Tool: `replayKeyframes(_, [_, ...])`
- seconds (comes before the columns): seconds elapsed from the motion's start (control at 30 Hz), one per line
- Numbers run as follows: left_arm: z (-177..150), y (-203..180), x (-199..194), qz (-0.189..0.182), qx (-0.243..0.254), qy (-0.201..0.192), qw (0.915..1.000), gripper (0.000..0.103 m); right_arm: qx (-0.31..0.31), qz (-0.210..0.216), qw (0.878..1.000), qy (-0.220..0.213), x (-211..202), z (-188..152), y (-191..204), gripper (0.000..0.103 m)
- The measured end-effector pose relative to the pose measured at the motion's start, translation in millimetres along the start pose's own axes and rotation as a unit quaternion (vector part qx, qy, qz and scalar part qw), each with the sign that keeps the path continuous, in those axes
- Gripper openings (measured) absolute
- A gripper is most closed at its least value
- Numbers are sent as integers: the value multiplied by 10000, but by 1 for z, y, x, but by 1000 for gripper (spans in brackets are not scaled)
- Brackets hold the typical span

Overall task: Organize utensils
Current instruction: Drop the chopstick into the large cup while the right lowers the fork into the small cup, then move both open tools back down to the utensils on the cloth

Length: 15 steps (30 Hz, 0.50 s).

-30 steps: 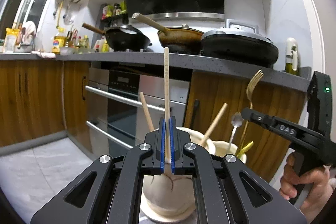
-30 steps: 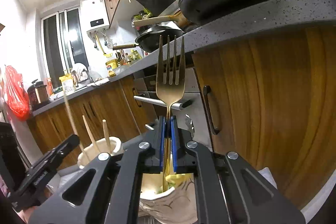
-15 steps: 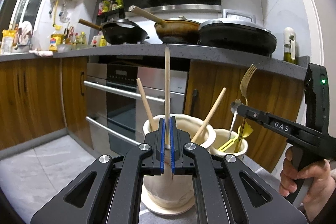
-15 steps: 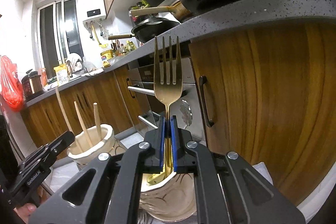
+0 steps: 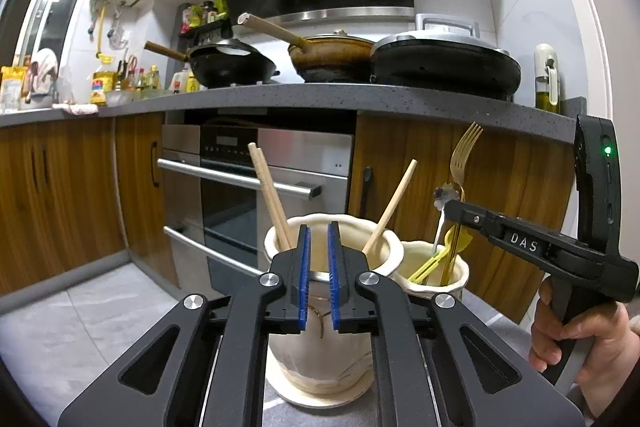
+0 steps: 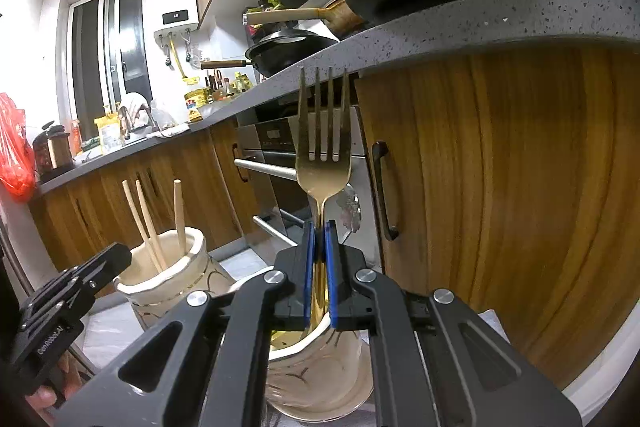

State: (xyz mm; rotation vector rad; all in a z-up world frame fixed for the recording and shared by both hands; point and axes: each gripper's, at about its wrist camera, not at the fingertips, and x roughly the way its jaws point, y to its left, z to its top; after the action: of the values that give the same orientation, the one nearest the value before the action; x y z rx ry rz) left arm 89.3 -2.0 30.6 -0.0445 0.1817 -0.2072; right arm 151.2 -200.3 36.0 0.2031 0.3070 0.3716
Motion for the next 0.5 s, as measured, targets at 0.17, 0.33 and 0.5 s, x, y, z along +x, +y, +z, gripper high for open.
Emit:
replayKeyframes(0.17, [0, 2, -1, 27, -42, -25, 10000, 10, 87, -70, 9999, 16, 1, 0, -3, 6])
replayKeyframes(0.33, [0, 2, 0, 14, -40, -14, 10000, 10, 18, -107, 9999, -3, 1, -2, -1, 6])
replayKeyframes(0.5, [0, 1, -1, 9, -18, -20, 10000, 11, 23, -140, 9999, 3, 1, -2, -1, 8])
